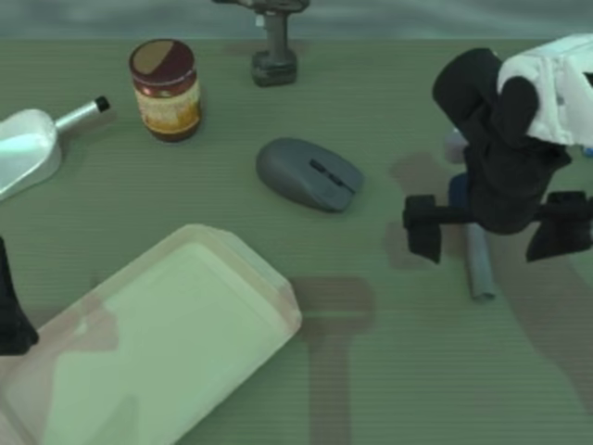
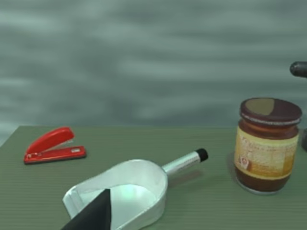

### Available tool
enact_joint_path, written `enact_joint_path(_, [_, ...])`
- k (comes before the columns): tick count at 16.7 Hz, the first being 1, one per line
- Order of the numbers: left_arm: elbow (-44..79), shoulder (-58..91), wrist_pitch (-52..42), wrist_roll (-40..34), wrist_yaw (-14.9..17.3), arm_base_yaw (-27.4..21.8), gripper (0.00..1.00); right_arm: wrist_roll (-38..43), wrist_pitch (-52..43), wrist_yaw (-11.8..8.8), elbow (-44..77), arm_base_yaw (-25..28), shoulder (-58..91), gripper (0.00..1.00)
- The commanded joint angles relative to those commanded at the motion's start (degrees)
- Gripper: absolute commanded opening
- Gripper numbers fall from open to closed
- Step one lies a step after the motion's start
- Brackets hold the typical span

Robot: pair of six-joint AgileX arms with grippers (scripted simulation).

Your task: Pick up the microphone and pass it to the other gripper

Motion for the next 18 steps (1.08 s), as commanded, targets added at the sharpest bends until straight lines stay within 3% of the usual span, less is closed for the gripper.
enact_joint_path(5, [0.0,0.0,0.0,0.0,0.0,0.0,1.00,-0.6,11.9,0.0,-5.5,-0.7,6.0,1.00])
enact_joint_path(11, [0.0,0.0,0.0,0.0,0.0,0.0,1.00,-0.7,13.8,0.0,-6.6,-0.9,7.1,1.00])
enact_joint_path(18, [0.0,0.0,0.0,0.0,0.0,0.0,1.00,-0.7,13.8,0.0,-6.6,-0.9,7.1,0.47])
